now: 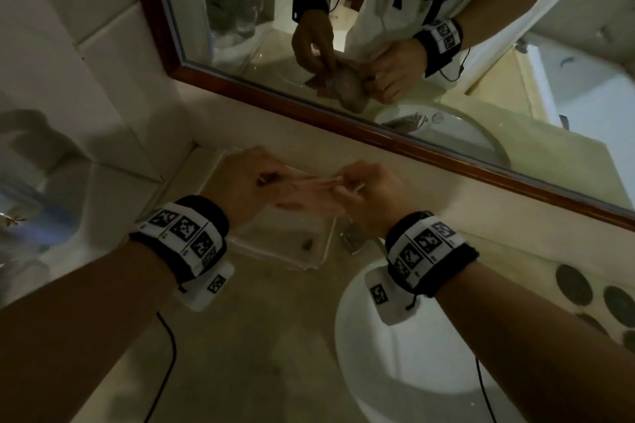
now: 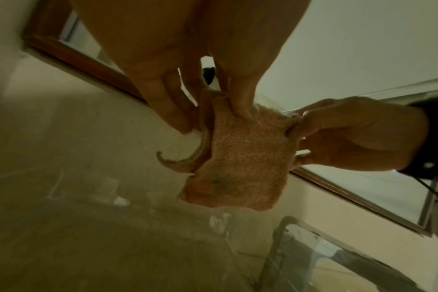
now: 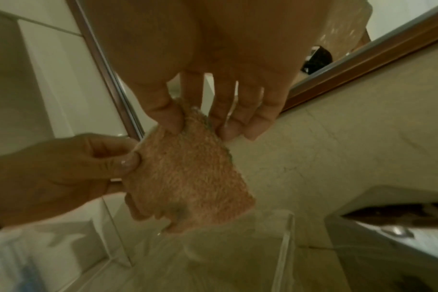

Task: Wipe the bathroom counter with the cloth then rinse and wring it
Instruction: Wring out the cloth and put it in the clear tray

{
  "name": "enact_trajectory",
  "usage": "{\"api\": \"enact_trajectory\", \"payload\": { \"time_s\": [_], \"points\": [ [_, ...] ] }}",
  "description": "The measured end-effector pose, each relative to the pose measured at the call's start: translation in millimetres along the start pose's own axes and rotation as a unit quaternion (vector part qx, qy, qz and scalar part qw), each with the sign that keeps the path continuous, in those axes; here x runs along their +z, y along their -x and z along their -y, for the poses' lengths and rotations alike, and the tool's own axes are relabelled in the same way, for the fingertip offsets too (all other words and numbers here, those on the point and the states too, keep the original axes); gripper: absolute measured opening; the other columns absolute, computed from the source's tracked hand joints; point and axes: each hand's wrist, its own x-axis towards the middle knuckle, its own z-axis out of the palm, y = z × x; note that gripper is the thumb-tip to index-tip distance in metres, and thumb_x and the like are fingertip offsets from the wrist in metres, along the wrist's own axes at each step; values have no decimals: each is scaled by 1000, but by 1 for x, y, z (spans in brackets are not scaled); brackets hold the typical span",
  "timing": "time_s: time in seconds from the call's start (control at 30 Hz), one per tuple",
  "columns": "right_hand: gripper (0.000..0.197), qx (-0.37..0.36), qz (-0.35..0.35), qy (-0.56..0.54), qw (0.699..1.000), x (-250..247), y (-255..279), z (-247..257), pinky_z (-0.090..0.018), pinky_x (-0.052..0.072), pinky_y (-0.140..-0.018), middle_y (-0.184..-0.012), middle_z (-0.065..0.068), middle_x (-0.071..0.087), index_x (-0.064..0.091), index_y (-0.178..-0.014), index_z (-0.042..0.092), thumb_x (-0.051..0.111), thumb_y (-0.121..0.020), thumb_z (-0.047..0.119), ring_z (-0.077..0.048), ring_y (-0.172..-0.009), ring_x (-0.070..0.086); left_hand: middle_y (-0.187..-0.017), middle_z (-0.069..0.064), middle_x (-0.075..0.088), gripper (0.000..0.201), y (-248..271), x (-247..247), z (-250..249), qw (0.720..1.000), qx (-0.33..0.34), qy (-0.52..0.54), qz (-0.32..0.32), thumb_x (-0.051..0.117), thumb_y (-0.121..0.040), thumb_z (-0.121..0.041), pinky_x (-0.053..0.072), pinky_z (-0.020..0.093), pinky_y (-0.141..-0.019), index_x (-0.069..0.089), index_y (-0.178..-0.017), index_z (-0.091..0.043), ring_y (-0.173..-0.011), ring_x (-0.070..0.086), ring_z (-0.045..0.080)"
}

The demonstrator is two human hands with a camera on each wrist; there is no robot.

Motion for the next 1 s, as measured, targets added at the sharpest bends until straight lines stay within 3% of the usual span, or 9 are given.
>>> {"api": "enact_trajectory", "payload": {
  "time_s": [0.07,0.17,0.27,0.37,0.43,0.53,0.73,0.87,1.0],
  "points": [
    [12,-19,-45,8,999,9,-9,-7,-20,43,-63,-88,4,65,73,-91,20,63,-85,23,-12,-77,56,-89,-2,61,16,-11,-4,4,998,34,-44,-40,74,-83,-24,50,33,-73,74,-97,-16,-81,58,20],
    [13,-58,-61,57,995,32,-11,-22,-28,44,-73,-92,4,63,71,-97,25,62,-88,23,-15,-86,52,-86,2,63,16,-20,-2,14,993,58,-98,-4,72,-75,-22,49,40,-73,73,-90,-15,-83,57,26],
    [22,-62,67,155,984,64,3,-36,-39,47,-81,-105,-1,66,72,-102,24,60,-84,19,-25,-98,51,-92,-5,58,15,-8,22,37,972,57,-175,147,75,-72,-29,42,32,-73,72,-85,-21,-86,58,27],
    [36,-76,187,233,951,83,20,-45,-40,37,-96,-110,3,66,71,-105,28,50,-78,38,-26,-110,50,-125,-10,60,34,14,47,56,949,37,-198,244,59,-82,-58,49,33,-77,75,-94,-31,-93,60,19],
    [43,-73,175,228,955,87,24,-47,-40,34,-97,-102,6,66,73,-97,28,37,-81,48,-24,-109,51,-128,-11,62,44,17,51,59,957,22,-177,228,49,-84,-60,51,35,-79,77,-104,-32,-92,61,19],
    [54,-53,150,204,966,88,15,-43,-41,38,-94,-101,1,66,72,-92,20,28,-91,51,-25,-106,51,-108,1,66,32,10,50,53,972,9,-170,163,57,-90,-41,47,36,-78,74,-112,-27,-89,58,24],
    [31,-39,154,165,973,106,4,-40,-41,53,-77,-120,-8,59,61,-118,15,51,-93,33,-33,-99,59,-122,-6,56,36,-2,58,43,964,-44,-188,185,60,-90,-43,47,37,-86,62,-125,-36,-106,53,20],
    [36,-55,147,185,970,110,8,-45,-41,50,-79,-121,-9,58,60,-122,16,51,-93,36,-33,-104,55,-111,-1,59,28,-10,56,47,955,-114,-180,205,56,-91,-45,50,38,-83,72,-108,-29,-98,59,22],
    [35,-44,165,196,966,110,1,-44,-38,50,-82,-121,-7,57,60,-121,18,57,-89,32,-31,-104,55,-101,1,65,18,-19,52,45,967,-179,-120,132,61,-91,-34,52,33,-77,75,-91,-24,-87,64,22]
  ]
}}
